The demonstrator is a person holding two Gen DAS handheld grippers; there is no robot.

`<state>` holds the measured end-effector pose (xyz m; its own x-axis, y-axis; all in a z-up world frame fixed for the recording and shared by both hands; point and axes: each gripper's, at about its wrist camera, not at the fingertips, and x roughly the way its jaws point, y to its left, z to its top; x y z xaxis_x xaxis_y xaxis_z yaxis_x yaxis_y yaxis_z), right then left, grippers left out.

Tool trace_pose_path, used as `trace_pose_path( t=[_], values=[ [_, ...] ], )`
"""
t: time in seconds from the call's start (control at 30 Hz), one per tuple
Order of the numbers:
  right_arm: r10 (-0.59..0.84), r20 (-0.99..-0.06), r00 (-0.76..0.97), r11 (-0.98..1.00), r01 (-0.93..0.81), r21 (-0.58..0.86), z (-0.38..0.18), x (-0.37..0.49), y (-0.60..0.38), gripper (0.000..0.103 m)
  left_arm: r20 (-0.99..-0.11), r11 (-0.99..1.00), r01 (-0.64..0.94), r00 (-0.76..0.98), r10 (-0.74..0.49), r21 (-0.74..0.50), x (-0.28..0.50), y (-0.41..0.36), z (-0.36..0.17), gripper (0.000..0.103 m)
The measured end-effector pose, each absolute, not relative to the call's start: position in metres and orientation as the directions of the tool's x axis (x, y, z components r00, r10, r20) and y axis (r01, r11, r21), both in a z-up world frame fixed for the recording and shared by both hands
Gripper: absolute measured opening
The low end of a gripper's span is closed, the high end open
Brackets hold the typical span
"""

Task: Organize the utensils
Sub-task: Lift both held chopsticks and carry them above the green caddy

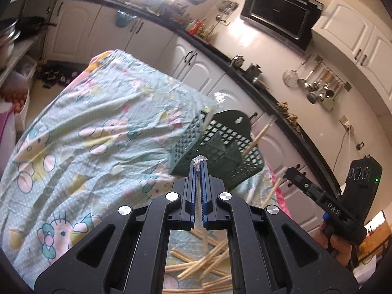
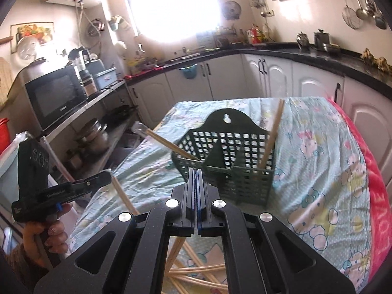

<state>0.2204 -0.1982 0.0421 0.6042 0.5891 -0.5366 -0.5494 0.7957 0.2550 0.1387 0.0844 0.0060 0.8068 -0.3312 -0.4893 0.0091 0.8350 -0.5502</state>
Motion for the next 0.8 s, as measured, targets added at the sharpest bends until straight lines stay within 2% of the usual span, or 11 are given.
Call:
trace_pose_path(
  t=[0.43, 0.8],
  values=[
    [0.646, -0.457, 0.612, 0.750, -0.622, 0.225, 0.080, 0.196, -0.192, 0.001, -0.423, 0.843, 0.142, 0.815, -0.397, -0.518, 0.139, 0.055, 0.050, 0.001],
    [0.623, -0.393, 0.676, 0.770, -0.619, 0.154, 0.111, 0.190, -0.203, 0.001, -0.368, 0.848, 0.252, 0.817, -0.445, -0.466, 0.152, 0.022, 0.091, 0.001]
  ],
)
